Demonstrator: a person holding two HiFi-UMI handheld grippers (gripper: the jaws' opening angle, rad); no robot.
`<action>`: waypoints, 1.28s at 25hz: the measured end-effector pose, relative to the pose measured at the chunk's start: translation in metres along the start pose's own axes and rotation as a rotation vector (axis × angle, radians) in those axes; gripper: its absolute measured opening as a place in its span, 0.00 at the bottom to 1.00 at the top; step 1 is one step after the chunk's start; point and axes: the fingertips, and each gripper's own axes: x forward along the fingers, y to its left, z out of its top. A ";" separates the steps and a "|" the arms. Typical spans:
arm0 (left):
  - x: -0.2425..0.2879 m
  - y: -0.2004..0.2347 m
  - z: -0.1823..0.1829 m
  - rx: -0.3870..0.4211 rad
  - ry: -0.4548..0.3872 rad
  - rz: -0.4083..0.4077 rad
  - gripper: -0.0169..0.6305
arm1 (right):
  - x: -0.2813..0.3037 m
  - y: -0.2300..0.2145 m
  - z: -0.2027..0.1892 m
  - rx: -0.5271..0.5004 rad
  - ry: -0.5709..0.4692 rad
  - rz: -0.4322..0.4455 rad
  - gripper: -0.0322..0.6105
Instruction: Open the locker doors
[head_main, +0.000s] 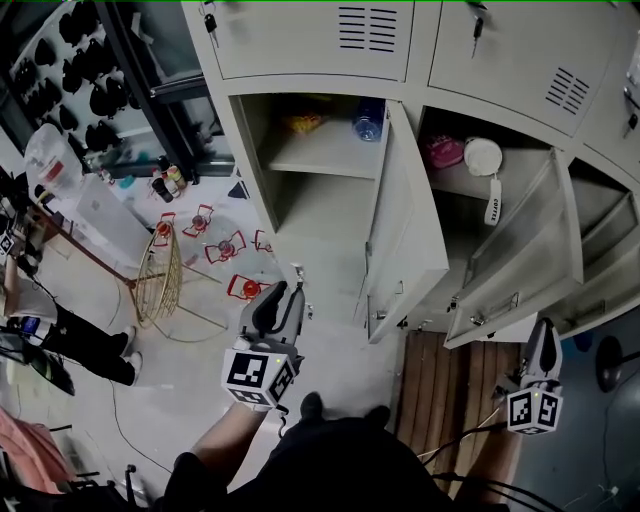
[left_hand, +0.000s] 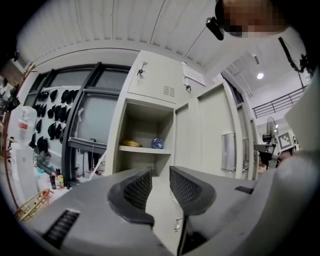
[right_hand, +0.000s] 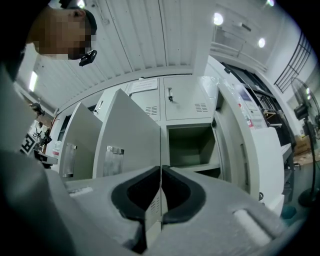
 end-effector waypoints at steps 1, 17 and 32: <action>-0.001 0.007 0.003 -0.003 -0.007 0.018 0.19 | 0.001 0.000 0.000 -0.003 -0.001 0.003 0.05; 0.002 0.026 0.025 0.031 -0.066 0.088 0.19 | 0.006 -0.004 -0.002 -0.026 0.005 0.011 0.05; 0.006 0.013 0.022 0.035 -0.066 0.098 0.19 | 0.011 -0.014 0.002 -0.031 -0.018 0.039 0.05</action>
